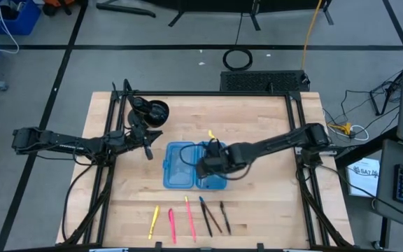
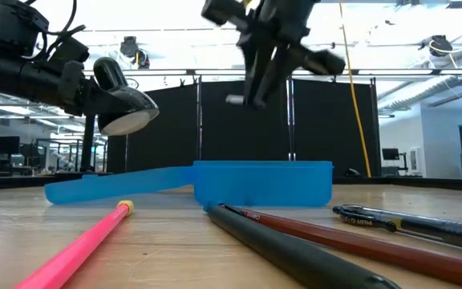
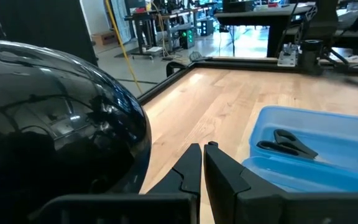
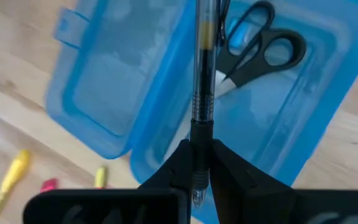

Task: Pick & place school supplies into a supply box
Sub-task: Put the right black transparent pen into the blue supply box, then put the yellow pen into the blue supply box

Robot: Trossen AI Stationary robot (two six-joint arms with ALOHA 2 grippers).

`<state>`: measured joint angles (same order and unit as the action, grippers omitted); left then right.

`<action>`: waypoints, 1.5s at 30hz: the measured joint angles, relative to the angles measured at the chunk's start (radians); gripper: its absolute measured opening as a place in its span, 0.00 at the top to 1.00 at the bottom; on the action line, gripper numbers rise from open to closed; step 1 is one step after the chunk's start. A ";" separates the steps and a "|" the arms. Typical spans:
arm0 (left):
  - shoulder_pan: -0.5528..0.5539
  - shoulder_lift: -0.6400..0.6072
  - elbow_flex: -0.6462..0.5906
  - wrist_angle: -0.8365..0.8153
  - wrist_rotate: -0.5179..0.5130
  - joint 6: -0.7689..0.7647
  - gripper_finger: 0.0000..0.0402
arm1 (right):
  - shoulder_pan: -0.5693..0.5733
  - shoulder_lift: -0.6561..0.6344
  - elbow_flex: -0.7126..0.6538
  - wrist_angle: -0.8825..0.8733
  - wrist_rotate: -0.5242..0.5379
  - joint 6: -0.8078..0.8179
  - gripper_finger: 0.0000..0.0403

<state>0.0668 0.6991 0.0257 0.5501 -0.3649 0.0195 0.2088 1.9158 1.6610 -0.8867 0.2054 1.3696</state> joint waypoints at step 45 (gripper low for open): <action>0.000 0.000 0.000 -0.001 0.000 0.000 0.94 | -0.125 -0.003 -0.300 0.286 -0.180 -0.047 0.59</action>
<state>0.0669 0.6994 0.0254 0.5494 -0.3645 0.0194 0.0841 1.9126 1.3613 -0.6002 0.0257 1.3228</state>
